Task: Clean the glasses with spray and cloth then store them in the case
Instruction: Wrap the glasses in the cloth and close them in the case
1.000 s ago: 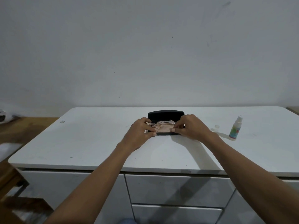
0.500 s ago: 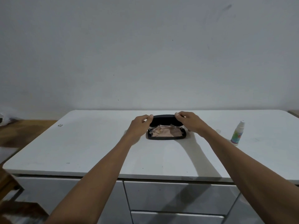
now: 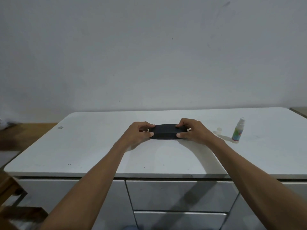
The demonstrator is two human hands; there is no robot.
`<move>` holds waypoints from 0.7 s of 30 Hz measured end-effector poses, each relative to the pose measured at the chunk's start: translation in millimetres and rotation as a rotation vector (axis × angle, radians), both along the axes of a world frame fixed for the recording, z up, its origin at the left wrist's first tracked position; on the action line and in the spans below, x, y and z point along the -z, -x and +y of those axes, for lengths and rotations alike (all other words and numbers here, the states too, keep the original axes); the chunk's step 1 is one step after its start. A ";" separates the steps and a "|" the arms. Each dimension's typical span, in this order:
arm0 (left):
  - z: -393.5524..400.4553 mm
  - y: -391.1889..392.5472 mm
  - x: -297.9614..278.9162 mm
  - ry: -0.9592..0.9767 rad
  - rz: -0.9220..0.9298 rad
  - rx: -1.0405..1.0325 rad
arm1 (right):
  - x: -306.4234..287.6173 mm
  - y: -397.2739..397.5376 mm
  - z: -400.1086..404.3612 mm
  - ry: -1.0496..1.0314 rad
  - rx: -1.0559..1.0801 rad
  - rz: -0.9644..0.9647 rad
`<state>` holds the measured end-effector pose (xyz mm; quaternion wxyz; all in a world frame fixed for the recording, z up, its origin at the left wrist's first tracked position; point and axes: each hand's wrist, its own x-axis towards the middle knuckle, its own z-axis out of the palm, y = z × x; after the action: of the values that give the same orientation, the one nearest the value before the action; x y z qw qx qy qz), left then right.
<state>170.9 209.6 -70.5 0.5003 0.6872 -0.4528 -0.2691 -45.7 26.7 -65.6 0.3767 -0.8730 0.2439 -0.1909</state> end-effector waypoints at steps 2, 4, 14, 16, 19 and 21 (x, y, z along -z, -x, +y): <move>0.1 -1.7 2.4 -0.012 -0.025 -0.006 | 1.4 0.7 2.6 0.015 0.008 -0.006; 0.6 -1.6 3.0 -0.021 -0.048 0.004 | 2.0 2.0 4.9 0.014 0.023 0.000; -0.1 5.3 15.6 0.036 -0.118 -0.070 | 9.0 4.2 16.4 0.078 0.039 -0.037; -3.2 4.3 17.6 0.050 -0.146 -0.088 | 8.9 4.5 15.0 0.095 0.033 -0.024; -9.2 -1.4 18.1 0.062 -0.168 -0.094 | 6.5 1.5 10.4 0.133 0.024 -0.006; -16.2 -7.3 15.8 0.077 -0.157 -0.096 | 3.7 -7.3 3.0 0.135 0.035 -0.020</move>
<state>178.2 193.4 -86.2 0.5016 0.7074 -0.4671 -0.1725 -38.4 29.7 -69.2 0.3161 -0.8900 0.2420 -0.2224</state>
